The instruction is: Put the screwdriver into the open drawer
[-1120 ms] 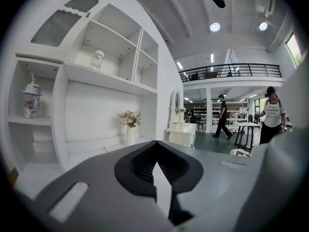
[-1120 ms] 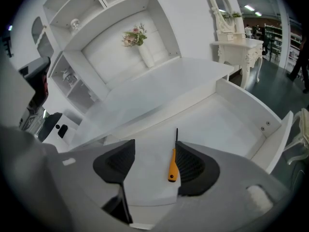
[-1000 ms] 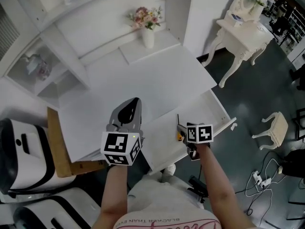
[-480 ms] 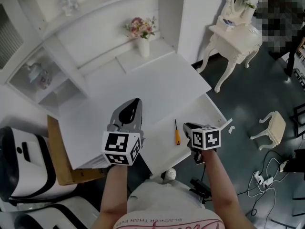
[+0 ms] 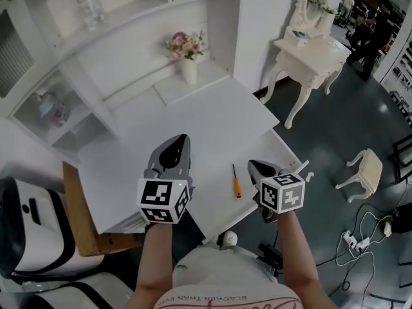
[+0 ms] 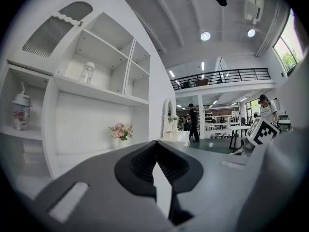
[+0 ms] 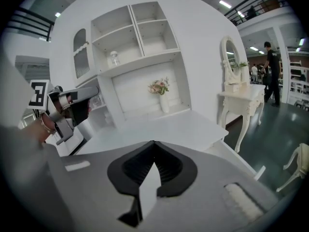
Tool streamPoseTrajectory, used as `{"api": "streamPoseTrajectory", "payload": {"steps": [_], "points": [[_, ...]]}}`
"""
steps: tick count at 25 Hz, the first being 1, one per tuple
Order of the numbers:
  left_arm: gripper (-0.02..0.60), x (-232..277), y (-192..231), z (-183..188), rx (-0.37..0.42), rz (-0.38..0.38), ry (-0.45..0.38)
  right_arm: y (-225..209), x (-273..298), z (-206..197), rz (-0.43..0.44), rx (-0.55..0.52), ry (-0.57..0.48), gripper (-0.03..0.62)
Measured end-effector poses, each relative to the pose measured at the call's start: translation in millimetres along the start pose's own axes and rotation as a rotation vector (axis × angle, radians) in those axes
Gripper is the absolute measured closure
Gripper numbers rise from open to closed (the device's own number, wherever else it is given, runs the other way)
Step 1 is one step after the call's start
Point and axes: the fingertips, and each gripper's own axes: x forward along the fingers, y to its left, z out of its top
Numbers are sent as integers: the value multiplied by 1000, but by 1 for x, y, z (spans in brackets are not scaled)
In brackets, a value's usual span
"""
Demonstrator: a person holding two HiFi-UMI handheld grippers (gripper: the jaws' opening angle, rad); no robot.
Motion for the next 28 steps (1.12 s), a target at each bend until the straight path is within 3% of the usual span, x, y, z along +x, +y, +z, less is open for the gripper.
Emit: {"api": "streamPoseTrajectory", "payload": {"steps": [11, 17, 28], "points": [[562, -1, 1, 16, -6, 10, -52, 26, -41, 68, -1, -78, -232, 592], [561, 0, 3, 25, -5, 17, -76, 33, -60, 100, -105, -252, -360, 592], [561, 1, -3, 49, 107, 16, -120, 33, -92, 140, -173, -289, -512, 592]]}}
